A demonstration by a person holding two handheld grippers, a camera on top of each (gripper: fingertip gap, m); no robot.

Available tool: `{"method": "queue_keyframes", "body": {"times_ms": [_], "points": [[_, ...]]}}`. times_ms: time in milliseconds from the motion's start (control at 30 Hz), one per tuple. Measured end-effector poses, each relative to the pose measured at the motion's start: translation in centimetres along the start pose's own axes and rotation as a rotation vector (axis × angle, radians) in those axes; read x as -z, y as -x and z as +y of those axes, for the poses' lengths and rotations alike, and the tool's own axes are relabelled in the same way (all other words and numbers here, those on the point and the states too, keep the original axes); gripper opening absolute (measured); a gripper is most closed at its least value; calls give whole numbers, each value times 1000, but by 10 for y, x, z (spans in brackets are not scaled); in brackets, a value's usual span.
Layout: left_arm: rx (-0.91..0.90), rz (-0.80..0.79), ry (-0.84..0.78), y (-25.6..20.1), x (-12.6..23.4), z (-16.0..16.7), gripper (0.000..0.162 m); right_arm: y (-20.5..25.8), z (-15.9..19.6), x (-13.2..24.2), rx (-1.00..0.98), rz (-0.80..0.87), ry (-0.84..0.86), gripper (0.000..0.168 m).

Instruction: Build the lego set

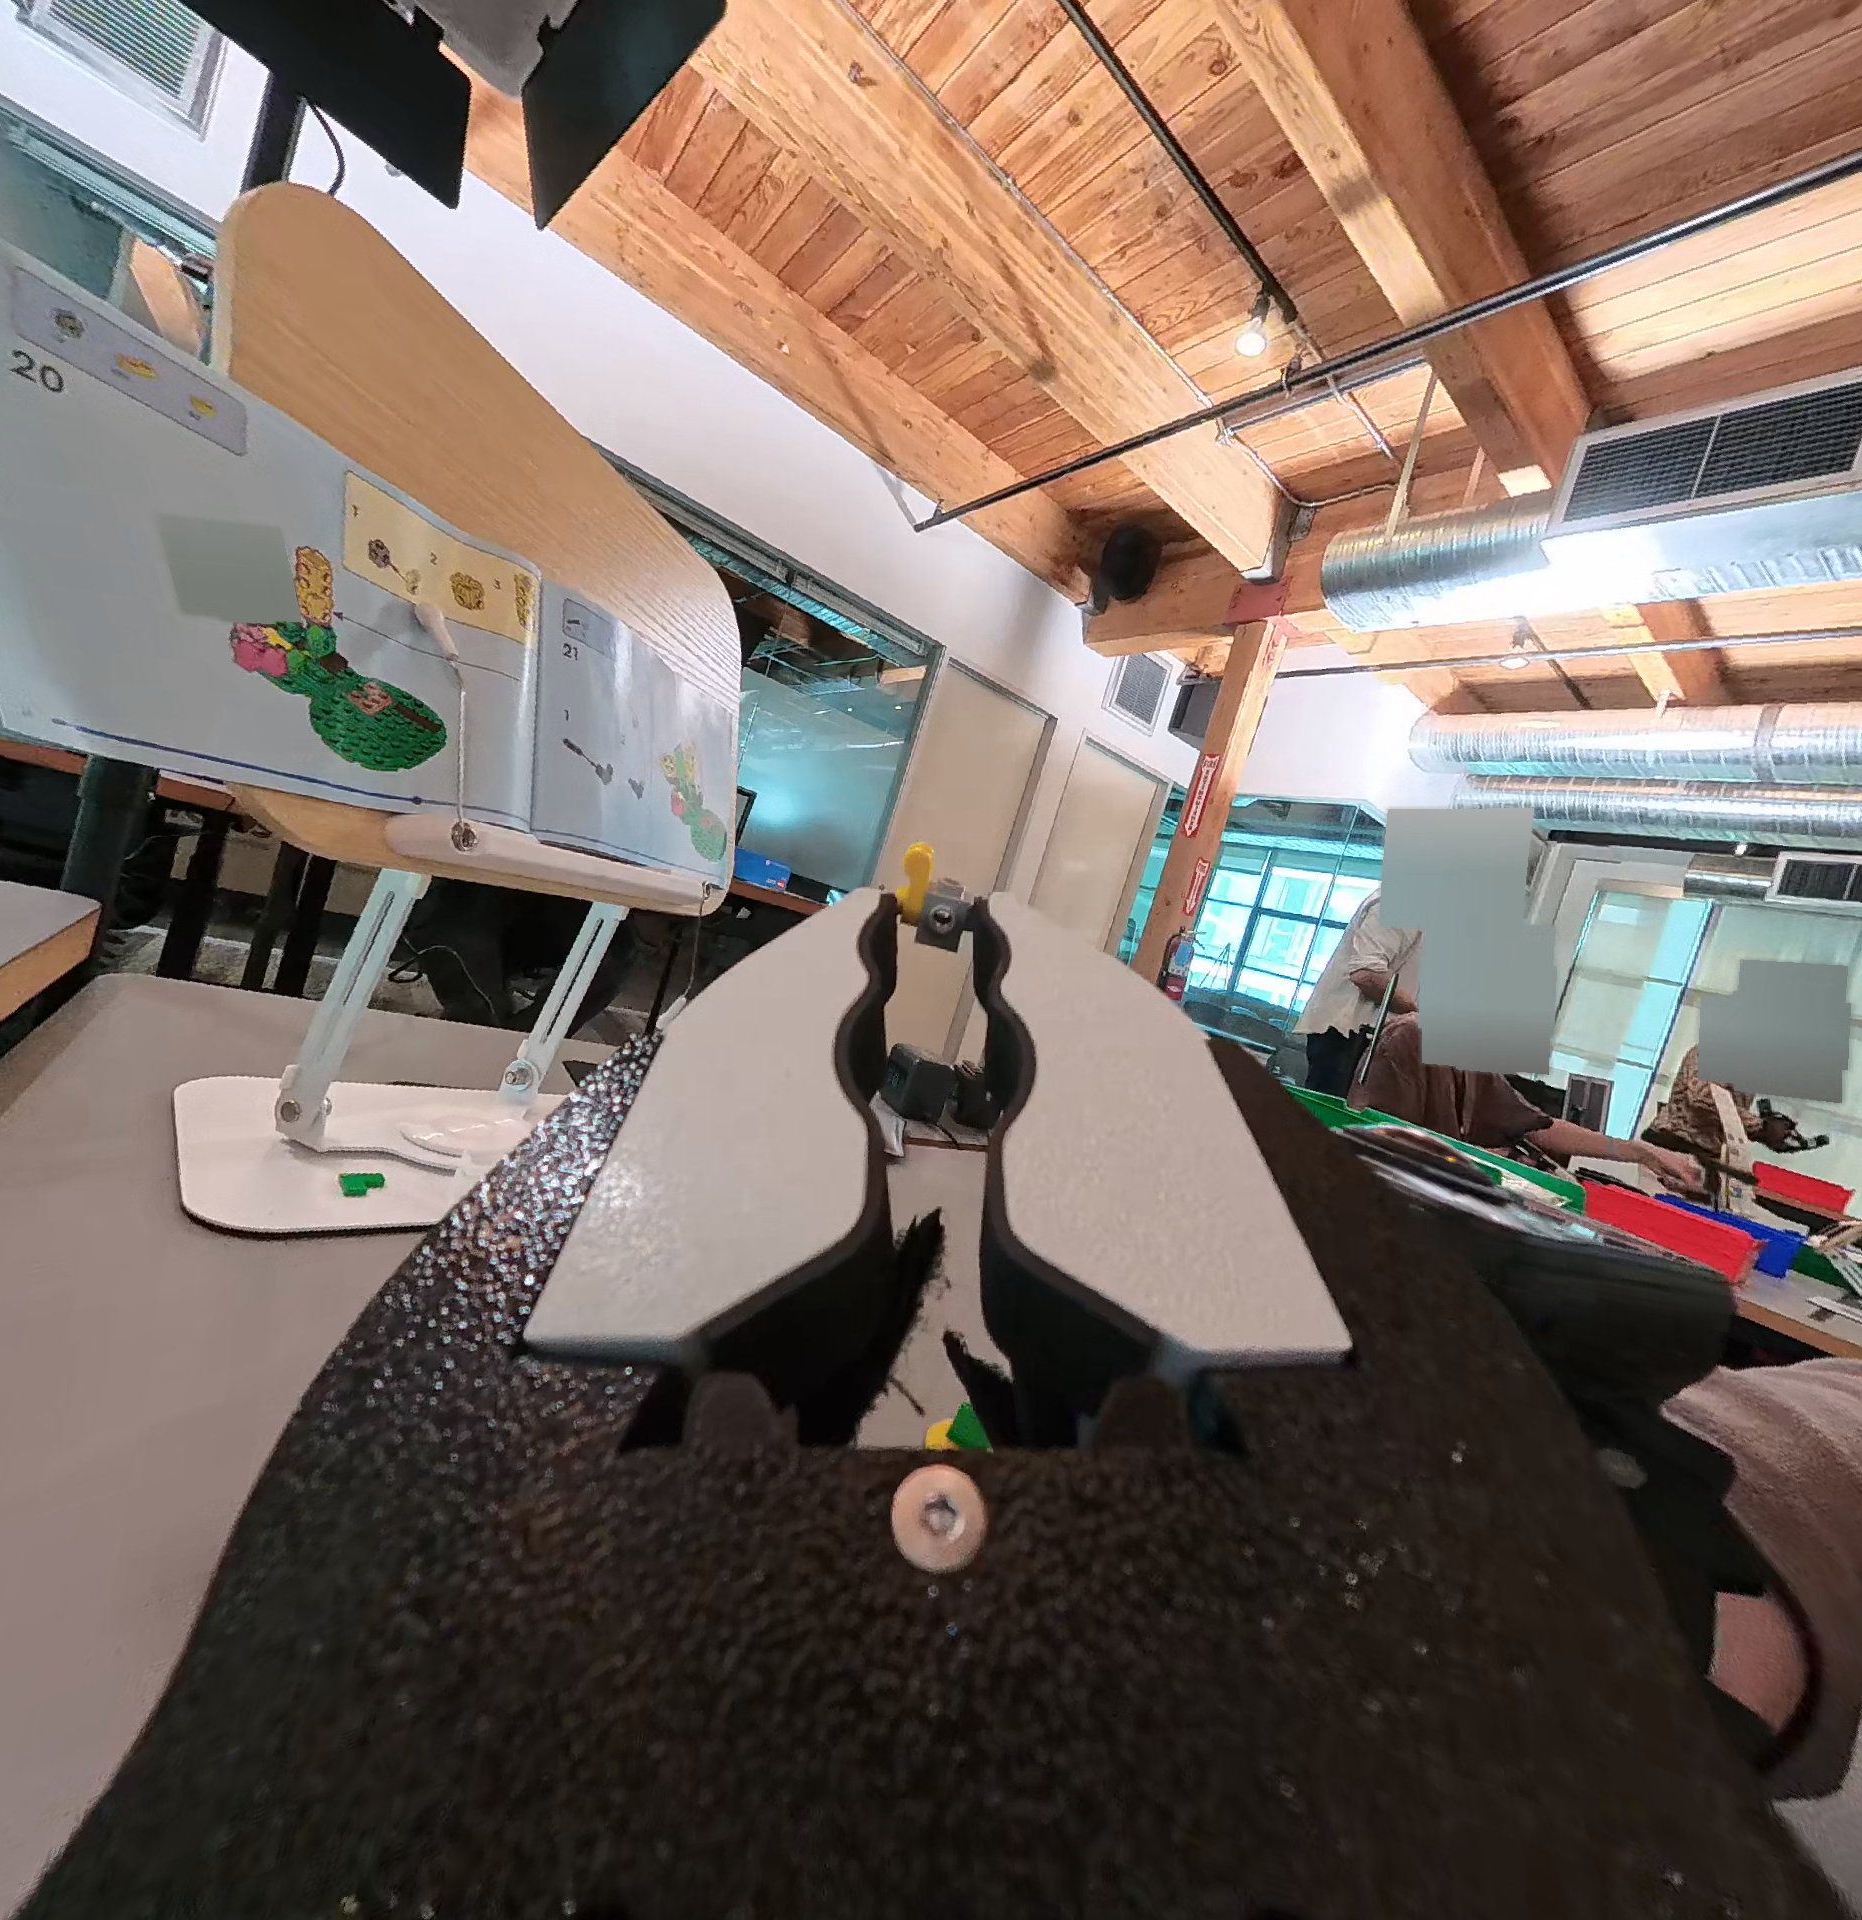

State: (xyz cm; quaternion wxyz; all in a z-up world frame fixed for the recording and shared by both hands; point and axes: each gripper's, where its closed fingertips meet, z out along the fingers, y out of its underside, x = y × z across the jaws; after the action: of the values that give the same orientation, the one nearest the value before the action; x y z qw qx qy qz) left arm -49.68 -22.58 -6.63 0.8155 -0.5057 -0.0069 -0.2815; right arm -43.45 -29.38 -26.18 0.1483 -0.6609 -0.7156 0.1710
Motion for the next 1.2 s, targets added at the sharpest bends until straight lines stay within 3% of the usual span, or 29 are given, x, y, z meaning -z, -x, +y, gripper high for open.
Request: {"method": "queue_keyframes", "body": {"times_ms": [100,200,333,433,533,800,1200], "points": [[15,-3,1,2,1,0,14,-5,0,2,60,38,-35,6],[44,27,25,-2,-1,4,14,-15,-11,24,82,23,-224,6],[166,172,28,-27,-14,8,14,-49,-43,108,10,15,-707,6],[264,280,2,-52,-26,8,14,-56,-60,185,-56,-117,-1086,5],[311,359,10,-77,-36,11,14,-53,-64,225,-55,-239,-1249,5],[311,507,-4,-120,-40,-2,13,-37,-68,258,72,-327,-1294,5],[302,563,17,-132,-38,0,13,-28,-62,256,134,-310,-1238,5]]}}
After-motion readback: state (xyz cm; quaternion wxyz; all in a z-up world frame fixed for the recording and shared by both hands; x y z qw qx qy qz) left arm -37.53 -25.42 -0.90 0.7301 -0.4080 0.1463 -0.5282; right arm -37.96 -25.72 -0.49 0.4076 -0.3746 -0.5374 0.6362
